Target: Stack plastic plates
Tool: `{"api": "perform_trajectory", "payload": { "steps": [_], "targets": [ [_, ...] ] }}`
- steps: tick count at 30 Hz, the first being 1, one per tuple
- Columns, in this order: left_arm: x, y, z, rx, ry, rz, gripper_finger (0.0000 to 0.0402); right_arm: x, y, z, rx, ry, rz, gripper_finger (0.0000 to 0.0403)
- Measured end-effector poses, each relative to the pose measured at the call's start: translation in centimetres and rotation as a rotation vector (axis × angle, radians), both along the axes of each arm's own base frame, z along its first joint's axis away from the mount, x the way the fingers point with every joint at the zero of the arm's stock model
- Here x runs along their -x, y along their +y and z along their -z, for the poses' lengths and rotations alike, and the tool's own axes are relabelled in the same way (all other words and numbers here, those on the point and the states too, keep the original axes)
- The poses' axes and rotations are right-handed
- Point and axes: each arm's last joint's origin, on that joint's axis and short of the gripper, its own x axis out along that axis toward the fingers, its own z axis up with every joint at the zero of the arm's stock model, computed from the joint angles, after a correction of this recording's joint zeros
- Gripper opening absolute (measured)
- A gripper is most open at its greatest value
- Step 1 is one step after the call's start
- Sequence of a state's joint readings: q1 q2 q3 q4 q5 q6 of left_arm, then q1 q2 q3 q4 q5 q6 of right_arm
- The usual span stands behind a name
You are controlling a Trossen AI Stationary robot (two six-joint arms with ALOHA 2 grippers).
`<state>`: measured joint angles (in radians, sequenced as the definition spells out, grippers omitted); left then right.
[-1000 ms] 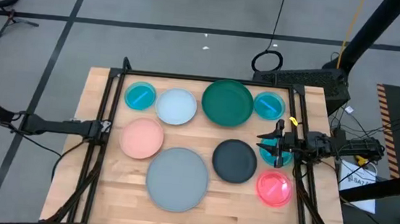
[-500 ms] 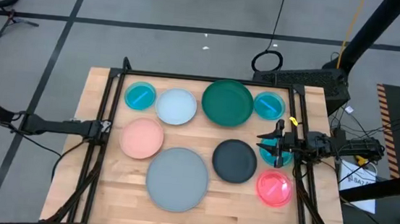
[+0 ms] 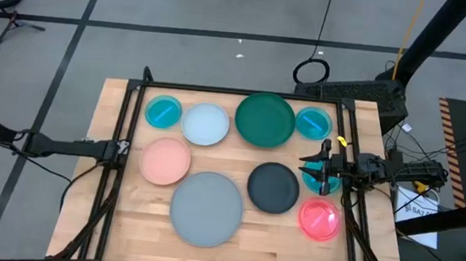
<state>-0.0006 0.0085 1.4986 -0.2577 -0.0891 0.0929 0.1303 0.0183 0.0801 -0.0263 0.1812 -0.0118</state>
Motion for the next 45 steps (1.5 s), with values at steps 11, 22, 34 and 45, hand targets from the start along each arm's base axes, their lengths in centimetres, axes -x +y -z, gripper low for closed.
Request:
{"api": "perform_trajectory", "payload": {
  "steps": [11, 22, 34, 45],
  "targets": [
    [0.0, 0.0, 0.0, 0.0, 0.0, -0.001, 0.0118, 0.0, -0.3, -0.2, -0.032, -0.021, 0.108, 0.013],
    [-6.2, 0.1, 1.8, 0.027, 0.407, 0.062, 0.0118, 0.1, -0.3, -1.6, -0.15, -0.179, 0.103, 0.013],
    [-23.1, -0.6, 8.0, 0.132, 0.665, 0.253, 0.0118, 0.4, -0.4, -3.0, -0.169, -0.33, 0.097, 0.013],
    [-30.1, -0.1, 15.7, 0.2, 0.858, 0.373, 0.0118, 0.7, -0.4, -3.9, -0.141, -0.421, 0.094, 0.013]
  ]
}}
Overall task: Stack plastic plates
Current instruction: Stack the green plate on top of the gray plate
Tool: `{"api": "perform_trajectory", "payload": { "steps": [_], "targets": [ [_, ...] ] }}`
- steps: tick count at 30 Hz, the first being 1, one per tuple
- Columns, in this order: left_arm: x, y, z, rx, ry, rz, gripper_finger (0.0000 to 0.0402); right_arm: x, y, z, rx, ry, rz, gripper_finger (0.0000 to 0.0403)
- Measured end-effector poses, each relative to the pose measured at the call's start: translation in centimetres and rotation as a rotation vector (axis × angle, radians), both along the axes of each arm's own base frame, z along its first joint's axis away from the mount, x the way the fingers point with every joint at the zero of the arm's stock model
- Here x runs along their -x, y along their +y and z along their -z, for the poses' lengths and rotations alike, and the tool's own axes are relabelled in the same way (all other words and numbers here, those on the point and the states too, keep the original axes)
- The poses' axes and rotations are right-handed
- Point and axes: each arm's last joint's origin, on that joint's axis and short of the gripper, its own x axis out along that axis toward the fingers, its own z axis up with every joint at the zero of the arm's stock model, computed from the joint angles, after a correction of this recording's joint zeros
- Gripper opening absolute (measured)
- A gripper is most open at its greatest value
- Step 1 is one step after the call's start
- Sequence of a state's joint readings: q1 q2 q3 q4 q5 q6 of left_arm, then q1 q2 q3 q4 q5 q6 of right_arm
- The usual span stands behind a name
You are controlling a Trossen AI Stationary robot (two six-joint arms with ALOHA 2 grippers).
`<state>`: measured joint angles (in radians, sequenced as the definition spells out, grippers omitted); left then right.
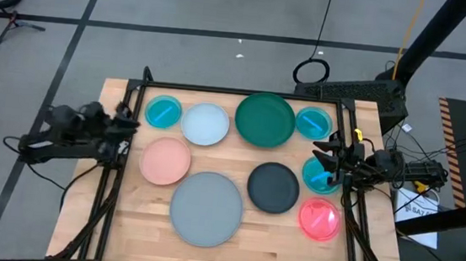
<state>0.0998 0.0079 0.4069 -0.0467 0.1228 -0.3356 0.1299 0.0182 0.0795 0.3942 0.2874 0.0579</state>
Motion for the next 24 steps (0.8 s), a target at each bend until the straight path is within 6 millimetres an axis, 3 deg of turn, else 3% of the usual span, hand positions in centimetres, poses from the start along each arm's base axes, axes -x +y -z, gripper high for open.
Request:
{"api": "perform_trajectory", "payload": {
  "steps": [15, 20, 24],
  "targets": [
    [-3.5, 0.4, 6.7, 0.055, 0.088, 0.014, 0.0118, 0.4, 0.0, -0.8, 0.006, -0.093, 0.008, 0.013],
    [-3.6, 0.4, 7.2, 0.055, 0.156, 0.011, 0.0118, 0.4, 0.0, -0.9, 0.002, -0.094, 0.006, 0.013],
    [-3.3, 0.3, 6.5, 0.056, 0.157, 0.011, 0.0118, 0.1, 0.0, -1.1, -0.02, -0.061, -0.005, 0.013]
  ]
}}
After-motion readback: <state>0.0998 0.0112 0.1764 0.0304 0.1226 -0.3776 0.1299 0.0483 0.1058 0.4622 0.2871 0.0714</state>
